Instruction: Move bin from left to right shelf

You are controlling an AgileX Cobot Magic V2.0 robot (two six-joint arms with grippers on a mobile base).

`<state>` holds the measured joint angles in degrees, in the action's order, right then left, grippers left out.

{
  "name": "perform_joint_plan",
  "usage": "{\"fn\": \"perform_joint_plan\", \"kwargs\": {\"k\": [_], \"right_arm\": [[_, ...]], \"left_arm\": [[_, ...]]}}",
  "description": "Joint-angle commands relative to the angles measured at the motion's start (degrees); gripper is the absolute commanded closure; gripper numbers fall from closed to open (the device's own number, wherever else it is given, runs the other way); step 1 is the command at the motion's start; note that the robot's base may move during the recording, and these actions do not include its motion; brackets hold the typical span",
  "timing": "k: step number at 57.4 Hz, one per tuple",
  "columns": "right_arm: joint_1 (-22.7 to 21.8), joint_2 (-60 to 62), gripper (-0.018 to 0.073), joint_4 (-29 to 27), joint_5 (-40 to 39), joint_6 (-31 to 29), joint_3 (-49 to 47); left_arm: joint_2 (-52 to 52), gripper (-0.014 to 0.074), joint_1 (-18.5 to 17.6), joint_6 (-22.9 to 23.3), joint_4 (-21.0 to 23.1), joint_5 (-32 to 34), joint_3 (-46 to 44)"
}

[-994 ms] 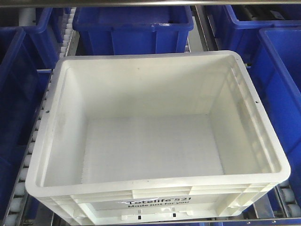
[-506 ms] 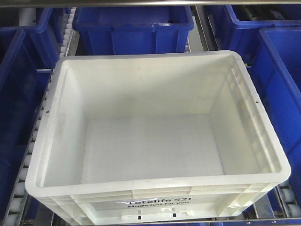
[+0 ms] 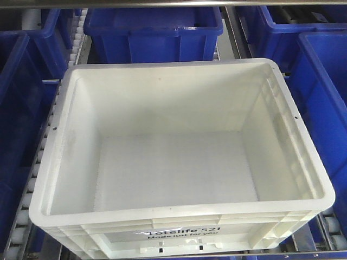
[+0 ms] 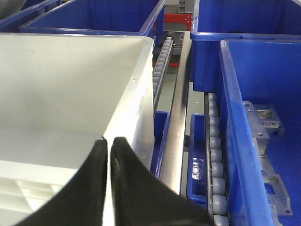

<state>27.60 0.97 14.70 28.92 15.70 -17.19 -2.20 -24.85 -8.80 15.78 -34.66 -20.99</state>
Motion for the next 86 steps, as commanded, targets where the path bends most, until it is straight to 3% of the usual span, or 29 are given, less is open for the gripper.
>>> {"fn": "perform_joint_plan", "kwargs": {"k": [1, 40, 66, 75, 86], "right_arm": [[-0.24, -0.35, 0.0567, 0.56, -3.63, -0.04, -1.37], [-0.24, -0.35, 0.0567, 0.56, -3.63, -0.04, -1.37], [-0.24, -0.35, 0.0567, 0.56, -3.63, -0.04, -1.37], [-0.24, -0.35, 0.0567, 0.56, -3.63, -0.04, -1.37], [-0.24, -0.35, 0.0567, 0.56, -3.63, -0.04, -1.37]], "left_arm": [[-0.98, 0.0606, -0.35, -0.08, 1.09, 4.36, -1.46], [-0.98, 0.0604, 0.17, -0.08, 0.52, 4.25, -1.39], [-0.8, 0.0604, 17.56, -0.13, -1.65, 4.38, -1.27], [-0.8, 0.0604, 22.37, 0.12, -2.57, 8.97, 3.8], [0.95, 0.0603, 26.57, 6.26, -5.06, 14.91, 11.67]]}}
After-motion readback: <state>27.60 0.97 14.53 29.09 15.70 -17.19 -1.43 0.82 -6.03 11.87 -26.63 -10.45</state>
